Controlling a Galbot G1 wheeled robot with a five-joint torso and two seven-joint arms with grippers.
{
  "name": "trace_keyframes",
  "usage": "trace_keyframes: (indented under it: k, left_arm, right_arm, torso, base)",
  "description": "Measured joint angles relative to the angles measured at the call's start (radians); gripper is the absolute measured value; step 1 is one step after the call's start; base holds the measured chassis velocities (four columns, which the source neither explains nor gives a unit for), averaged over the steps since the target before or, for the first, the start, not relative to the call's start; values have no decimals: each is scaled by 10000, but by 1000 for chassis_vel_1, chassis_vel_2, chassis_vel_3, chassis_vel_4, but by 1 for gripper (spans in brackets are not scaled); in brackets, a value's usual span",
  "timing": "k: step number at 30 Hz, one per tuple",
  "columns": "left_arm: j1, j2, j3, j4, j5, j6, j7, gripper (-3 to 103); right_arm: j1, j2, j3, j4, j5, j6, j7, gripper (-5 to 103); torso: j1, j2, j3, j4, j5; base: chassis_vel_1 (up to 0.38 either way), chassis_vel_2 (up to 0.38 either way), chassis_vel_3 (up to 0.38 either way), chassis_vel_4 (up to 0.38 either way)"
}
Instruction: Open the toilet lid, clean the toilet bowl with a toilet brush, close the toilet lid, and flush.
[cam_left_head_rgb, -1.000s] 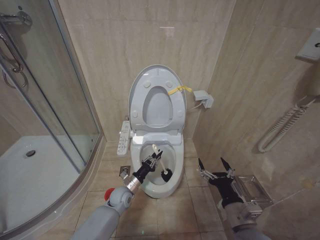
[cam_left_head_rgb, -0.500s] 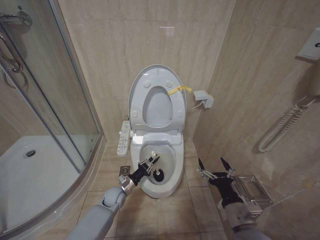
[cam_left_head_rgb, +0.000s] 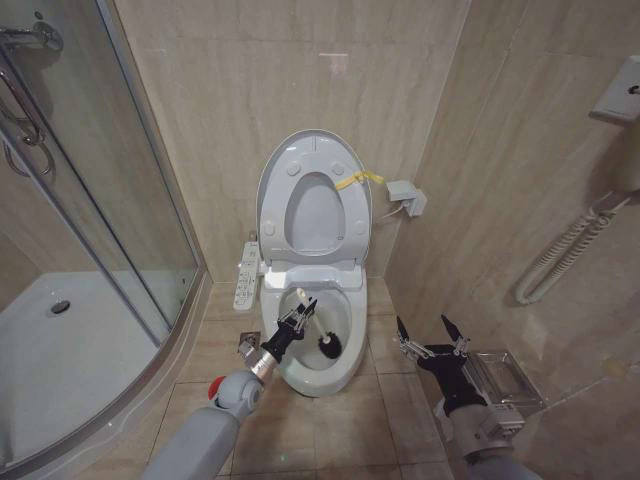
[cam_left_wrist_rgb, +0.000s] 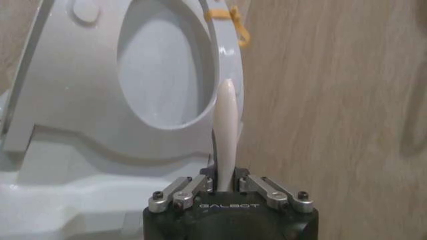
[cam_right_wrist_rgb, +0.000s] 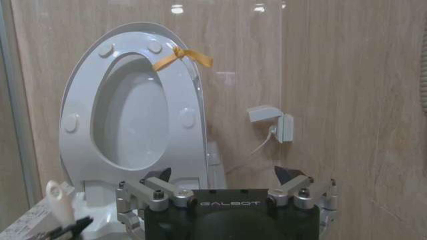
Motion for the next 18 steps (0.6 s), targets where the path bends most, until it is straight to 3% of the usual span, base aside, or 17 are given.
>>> trace_keyframes:
  k: [6, 8, 14, 18]
  left_arm:
    - [25, 143, -219, -7, 1052, -100, 350, 17]
    - [-7, 131, -167, -44, 1024, -89, 358, 17]
    - [-50, -148, 408, -497, -1701, 486, -72, 17]
    - [-108, -290, 378, -63, -1228, 348, 17, 17]
  right_arm:
    - [0, 0, 0, 0, 0, 0, 0, 100]
    - [0, 0, 0, 0, 0, 0, 0, 100]
    - [0, 0, 0, 0, 0, 0, 0, 100]
    - [1, 0, 0, 0, 0, 0, 0, 100]
  torso:
    - [0, 0, -1, 0, 0]
    - [0, 0, 0, 0, 1]
    - [-1, 1, -2, -3, 3]
    - [0, 1, -2, 1, 1]
  base:
    - [0, 0, 0, 0]
    - [0, 0, 0, 0]
    - [0, 0, 0, 0]
    - [0, 0, 0, 0]
